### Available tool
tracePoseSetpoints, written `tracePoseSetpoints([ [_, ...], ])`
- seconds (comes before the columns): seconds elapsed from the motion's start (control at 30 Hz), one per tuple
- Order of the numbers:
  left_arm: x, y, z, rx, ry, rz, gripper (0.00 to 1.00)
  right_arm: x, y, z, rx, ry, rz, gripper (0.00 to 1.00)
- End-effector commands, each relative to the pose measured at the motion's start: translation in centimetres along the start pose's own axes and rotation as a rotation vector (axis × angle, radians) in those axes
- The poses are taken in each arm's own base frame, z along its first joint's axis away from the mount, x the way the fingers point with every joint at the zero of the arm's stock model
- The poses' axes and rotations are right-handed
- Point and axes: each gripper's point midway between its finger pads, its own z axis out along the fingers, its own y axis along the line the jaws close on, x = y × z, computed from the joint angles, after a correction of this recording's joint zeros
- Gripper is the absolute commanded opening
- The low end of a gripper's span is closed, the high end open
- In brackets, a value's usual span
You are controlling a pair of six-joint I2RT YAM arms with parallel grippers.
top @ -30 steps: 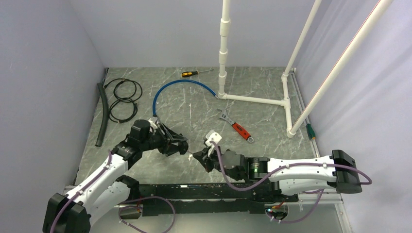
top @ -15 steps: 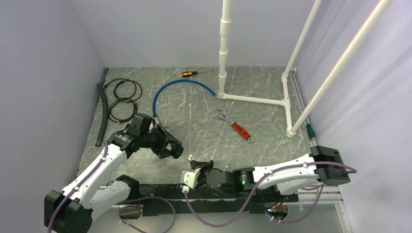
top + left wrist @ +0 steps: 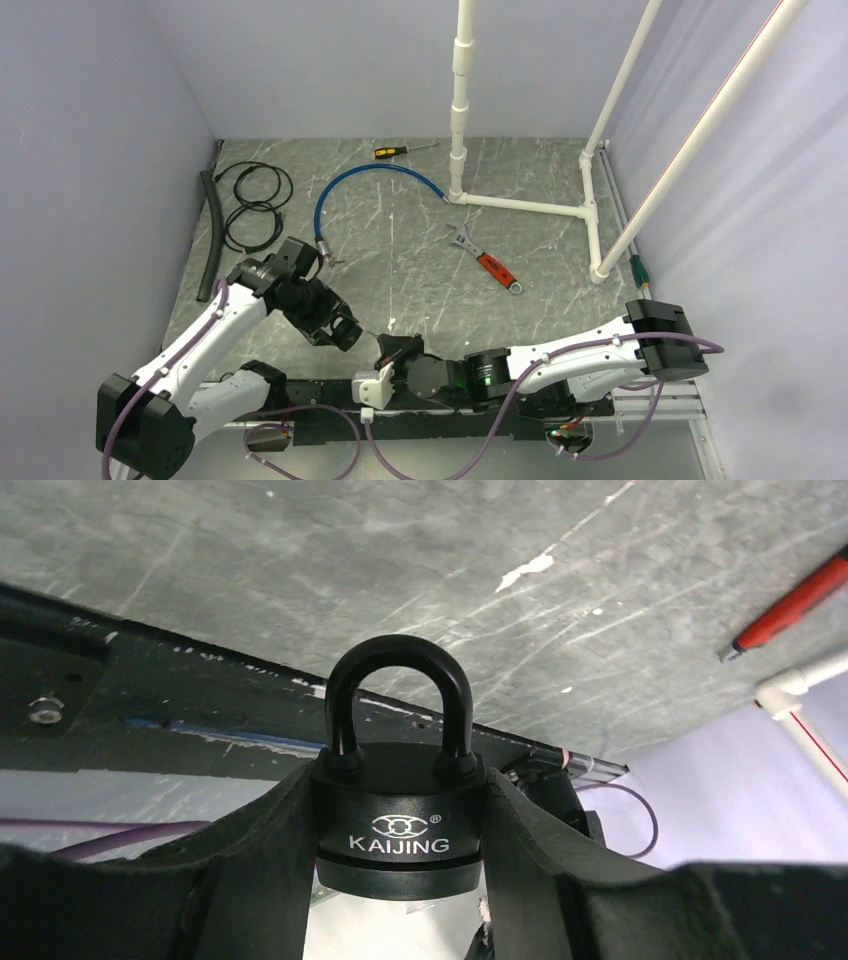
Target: Unlock with the key
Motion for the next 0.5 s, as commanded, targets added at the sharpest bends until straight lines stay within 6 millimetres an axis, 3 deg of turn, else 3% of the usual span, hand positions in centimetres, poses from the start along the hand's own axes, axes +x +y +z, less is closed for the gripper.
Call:
tracePoseSetpoints([
  [0.0, 0.1, -0.4, -1.2, -0.041, 0.001, -0.01, 0.0, -2.0, -0.1, -0.1, -0.027, -0.04, -0.045, 0.0],
  [0.23, -0.1, 1.0, -0.9, -0.156, 0.004, -0.057, 0.0, -3.1, 0.4, 0.1, -0.063, -0.068, -0.061, 0.0],
  [0.47, 1.0, 0.5, 0.4, -0.224, 0.141, -0.035, 0.0, -3.5, 1.1, 0.9, -0.093, -0.074, -0.115, 0.0],
])
